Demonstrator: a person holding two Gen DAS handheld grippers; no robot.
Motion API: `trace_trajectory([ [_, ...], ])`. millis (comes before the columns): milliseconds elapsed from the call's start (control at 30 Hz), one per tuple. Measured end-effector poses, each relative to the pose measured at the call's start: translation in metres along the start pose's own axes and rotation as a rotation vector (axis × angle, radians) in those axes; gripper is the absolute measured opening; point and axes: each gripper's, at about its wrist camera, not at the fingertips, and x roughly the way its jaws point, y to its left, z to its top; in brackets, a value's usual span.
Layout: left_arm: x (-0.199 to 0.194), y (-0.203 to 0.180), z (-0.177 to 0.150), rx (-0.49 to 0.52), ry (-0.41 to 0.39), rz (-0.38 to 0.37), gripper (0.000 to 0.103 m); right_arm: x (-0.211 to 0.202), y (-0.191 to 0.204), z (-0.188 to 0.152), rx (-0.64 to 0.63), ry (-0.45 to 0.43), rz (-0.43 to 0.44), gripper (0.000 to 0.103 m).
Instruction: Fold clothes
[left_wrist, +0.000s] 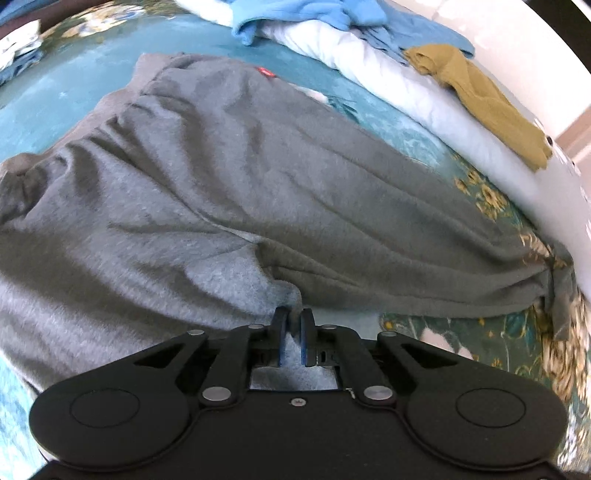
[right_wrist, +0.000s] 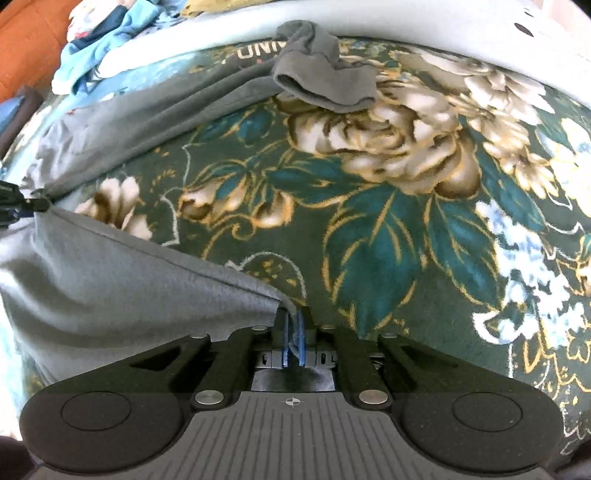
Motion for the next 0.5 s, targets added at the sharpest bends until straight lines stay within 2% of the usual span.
trace_trajectory([
  [67, -0.003, -0.002, 0.0, 0.015, 0.019, -0.038, 0.019, -0.008, 0.002, -0.001, -0.005, -0.016, -0.005, 0.01],
  [100, -0.007, -0.004, 0.0, 0.022, 0.034, -0.065, 0.024, -0.014, 0.003, -0.001, -0.007, -0.027, -0.008, 0.023],
  [133, -0.012, -0.007, -0.001, 0.034, 0.059, -0.092, 0.031, -0.023, 0.002, -0.003, 0.001, -0.05, -0.021, 0.031],
  [167, -0.019, -0.011, -0.002, 0.06, 0.069, -0.114, 0.033, -0.032, 0.001, -0.005, 0.009, -0.074, -0.034, 0.036],
  [200, -0.026, -0.016, -0.004, 0.086, 0.078, -0.135, 0.034, -0.042, -0.001, -0.009, 0.029, -0.098, -0.042, 0.036],
  [267, -0.041, -0.026, -0.009, 0.159, 0.052, -0.15, 0.044, -0.06, -0.01, -0.019, 0.085, -0.134, -0.067, 0.036],
  [333, -0.055, -0.035, -0.013, 0.218, 0.019, -0.153, 0.046, -0.076, -0.022, -0.033, 0.156, -0.154, -0.101, 0.038],
  [433, -0.056, -0.042, -0.013, 0.23, 0.035, -0.176, 0.047, -0.081, -0.044, -0.062, 0.312, -0.122, -0.115, 0.038],
  [500, -0.053, -0.045, -0.013, 0.229, 0.038, -0.174, 0.047, -0.078, -0.054, -0.079, 0.399, -0.089, -0.075, 0.038],
])
